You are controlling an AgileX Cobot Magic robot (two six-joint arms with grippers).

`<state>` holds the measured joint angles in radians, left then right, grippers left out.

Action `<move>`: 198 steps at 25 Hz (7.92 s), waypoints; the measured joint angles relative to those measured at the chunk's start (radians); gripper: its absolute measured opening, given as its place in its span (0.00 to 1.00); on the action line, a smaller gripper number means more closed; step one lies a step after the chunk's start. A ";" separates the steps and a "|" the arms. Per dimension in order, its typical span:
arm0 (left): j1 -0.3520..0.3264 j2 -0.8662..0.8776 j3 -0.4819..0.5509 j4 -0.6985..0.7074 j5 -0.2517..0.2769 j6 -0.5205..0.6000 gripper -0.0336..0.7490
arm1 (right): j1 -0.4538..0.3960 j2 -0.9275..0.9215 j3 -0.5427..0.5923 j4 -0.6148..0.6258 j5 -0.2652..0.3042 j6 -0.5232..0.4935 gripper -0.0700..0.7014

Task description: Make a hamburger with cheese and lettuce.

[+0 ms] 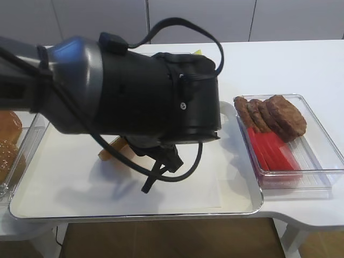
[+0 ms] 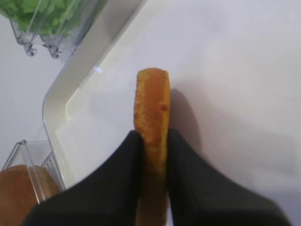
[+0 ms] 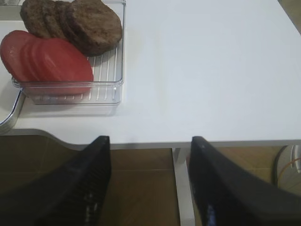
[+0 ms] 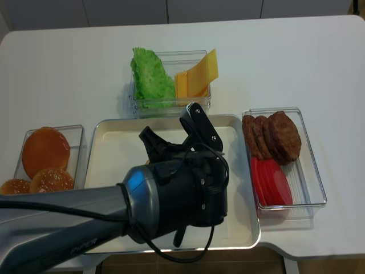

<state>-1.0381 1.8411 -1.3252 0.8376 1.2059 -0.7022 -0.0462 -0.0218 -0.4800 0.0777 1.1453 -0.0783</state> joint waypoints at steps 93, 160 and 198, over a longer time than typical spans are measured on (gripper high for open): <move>-0.001 0.000 -0.073 -0.065 -0.104 -0.132 0.51 | 0.000 0.000 0.000 0.000 0.000 0.000 0.62; 1.073 -1.196 0.280 -0.737 0.059 0.575 0.50 | 0.000 0.000 0.000 0.000 0.000 0.000 0.62; 1.074 -1.857 0.797 -0.763 0.040 0.575 0.49 | 0.000 0.000 0.000 0.000 0.000 0.000 0.62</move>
<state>0.0360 -0.0160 -0.5286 0.0749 1.2455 -0.1273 -0.0462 -0.0218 -0.4800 0.0777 1.1453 -0.0783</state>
